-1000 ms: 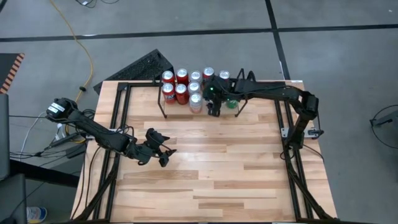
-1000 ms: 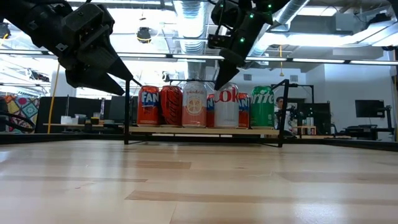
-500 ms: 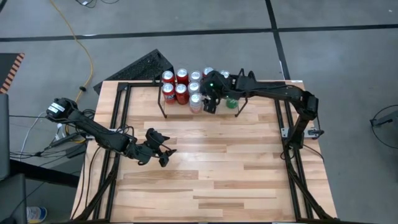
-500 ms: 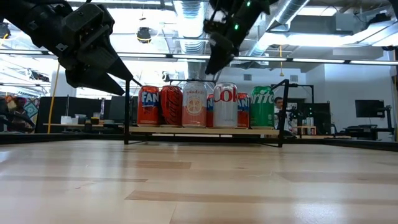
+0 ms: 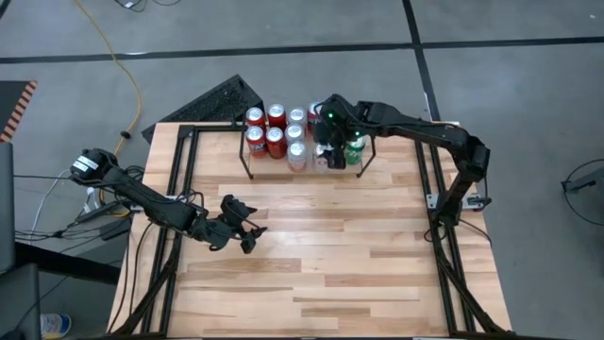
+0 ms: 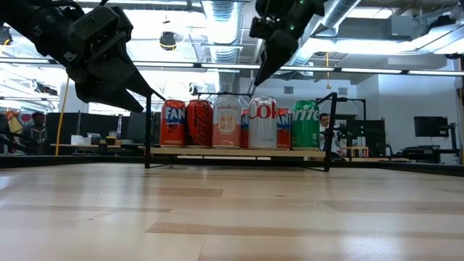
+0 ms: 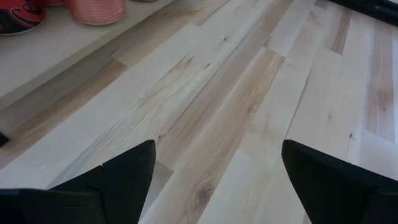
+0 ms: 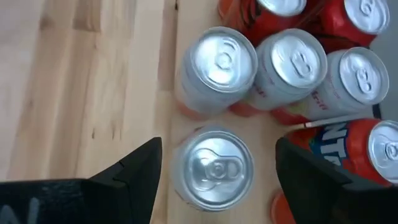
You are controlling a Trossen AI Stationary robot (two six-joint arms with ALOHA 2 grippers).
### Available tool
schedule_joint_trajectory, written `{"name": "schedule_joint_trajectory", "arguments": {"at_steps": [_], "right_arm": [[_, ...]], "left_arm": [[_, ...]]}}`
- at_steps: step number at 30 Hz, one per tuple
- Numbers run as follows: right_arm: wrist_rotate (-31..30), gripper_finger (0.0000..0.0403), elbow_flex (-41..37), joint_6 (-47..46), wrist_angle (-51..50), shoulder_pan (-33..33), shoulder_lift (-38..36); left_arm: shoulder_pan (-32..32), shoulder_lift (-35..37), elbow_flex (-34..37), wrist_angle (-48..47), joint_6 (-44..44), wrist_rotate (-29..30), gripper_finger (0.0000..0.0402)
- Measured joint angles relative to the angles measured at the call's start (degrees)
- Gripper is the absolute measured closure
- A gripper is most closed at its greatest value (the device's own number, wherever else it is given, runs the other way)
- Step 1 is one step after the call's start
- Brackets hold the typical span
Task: Place canned beverage on shelf
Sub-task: Put the red silver soda can on the shelf
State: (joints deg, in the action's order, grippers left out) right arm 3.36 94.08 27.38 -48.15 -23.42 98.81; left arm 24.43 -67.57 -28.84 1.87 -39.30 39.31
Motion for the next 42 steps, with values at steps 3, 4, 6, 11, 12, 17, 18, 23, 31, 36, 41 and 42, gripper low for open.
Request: {"name": "schedule_joint_trajectory", "arguments": {"at_steps": [3,4,6,11,12,17,18,23,31,36,41,42], "right_arm": [[3.5,0.0117,-0.1,-0.6,0.8,-1.8,0.1],[5.3,0.0117,-0.1,-1.2,0.8,-2.2,0.0],[7.9,0.0117,-0.1,-1.9,0.7,-3.1,0.0],[8.0,0.0117,-0.3,-1.8,0.4,-2.5,1.7],[7.8,0.0117,-0.3,-1.6,1.0,-2.3,2.1],[4.6,0.0117,-0.7,-1.0,0.2,-2.2,4.3],[3.5,0.0117,-0.7,-0.6,0.1,-2.2,4.7],[1.8,0.0117,-0.7,-0.4,0.0,-2.2,5.6],[-7.2,0.0117,-0.7,-4.9,-1.0,-0.2,5.5],[-10.0,0.0117,-0.6,-11.8,-1.3,1.3,5.5],[-10.3,0.0117,-0.6,-23.0,-0.7,2.6,5.5],[-10.2,0.0117,-0.6,-24.9,-0.7,2.9,5.5]], "left_arm": [[0.0,0.0,0.0,0.0,-0.2,0.2,0.0068],[0.0,0.0,0.0,0.0,-0.2,0.2,0.0068],[-0.1,0.0,0.0,0.0,-0.2,0.5,0.0068],[-0.1,0.0,0.0,0.0,0.0,0.6,0.0068],[-0.1,0.0,0.0,0.0,0.0,0.6,0.0068],[-0.1,0.0,0.0,0.0,-0.1,0.6,0.0068],[-0.1,0.0,0.0,0.0,-0.1,0.6,0.0068],[-0.1,0.0,0.0,-0.1,0.0,0.6,0.0068],[-0.2,0.0,0.0,-0.5,0.0,0.6,0.0068],[-0.2,0.0,0.0,-1.1,-0.7,0.6,0.0068],[-0.2,0.0,0.0,-1.1,-0.9,0.6,0.0068],[-0.2,0.0,0.0,-1.1,-0.9,0.6,0.0068]]}}
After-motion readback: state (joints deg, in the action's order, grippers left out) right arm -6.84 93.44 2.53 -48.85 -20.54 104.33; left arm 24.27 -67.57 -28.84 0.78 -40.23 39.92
